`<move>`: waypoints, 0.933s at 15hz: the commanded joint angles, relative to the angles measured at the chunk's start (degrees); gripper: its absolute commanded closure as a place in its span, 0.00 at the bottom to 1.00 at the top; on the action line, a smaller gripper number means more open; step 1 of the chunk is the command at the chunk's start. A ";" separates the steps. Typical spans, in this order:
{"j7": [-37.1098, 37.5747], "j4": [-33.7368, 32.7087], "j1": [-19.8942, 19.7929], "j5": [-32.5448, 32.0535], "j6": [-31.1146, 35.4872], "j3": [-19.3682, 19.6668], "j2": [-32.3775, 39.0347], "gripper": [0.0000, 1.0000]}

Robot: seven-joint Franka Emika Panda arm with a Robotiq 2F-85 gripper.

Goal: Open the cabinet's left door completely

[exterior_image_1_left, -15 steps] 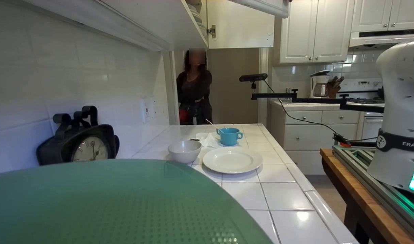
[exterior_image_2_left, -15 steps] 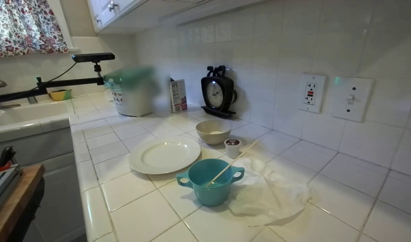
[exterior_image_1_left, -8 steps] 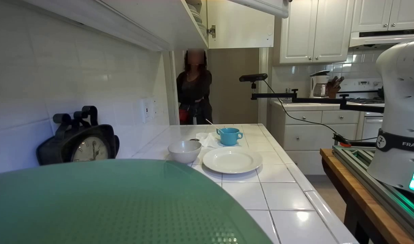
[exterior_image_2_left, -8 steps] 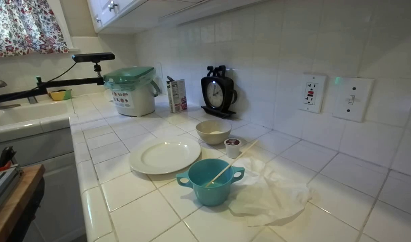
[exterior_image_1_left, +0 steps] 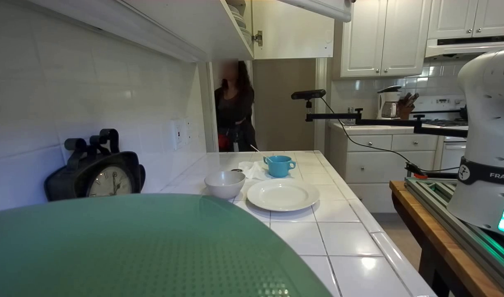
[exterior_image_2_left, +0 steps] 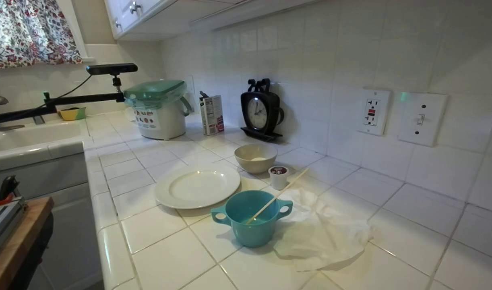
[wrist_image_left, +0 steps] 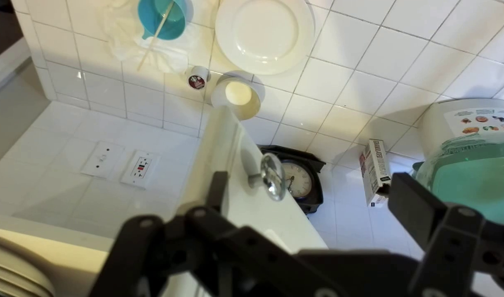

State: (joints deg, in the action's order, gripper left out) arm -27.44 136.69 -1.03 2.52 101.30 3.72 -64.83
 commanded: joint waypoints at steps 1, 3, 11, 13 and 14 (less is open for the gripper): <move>2.72 -0.30 2.88 -2.43 -0.31 0.73 -0.16 0.00; 3.31 -1.57 3.34 -3.44 -3.05 0.67 -0.40 0.00; 3.14 -7.96 5.27 -4.69 -15.54 4.72 -3.61 0.00; 2.37 -6.84 6.29 -3.64 -13.02 7.55 -3.80 0.00; 2.14 -6.49 6.69 -3.24 -11.88 8.92 -3.45 0.00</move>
State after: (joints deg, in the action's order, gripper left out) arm -25.75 129.45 2.59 -1.74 87.02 9.24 -68.47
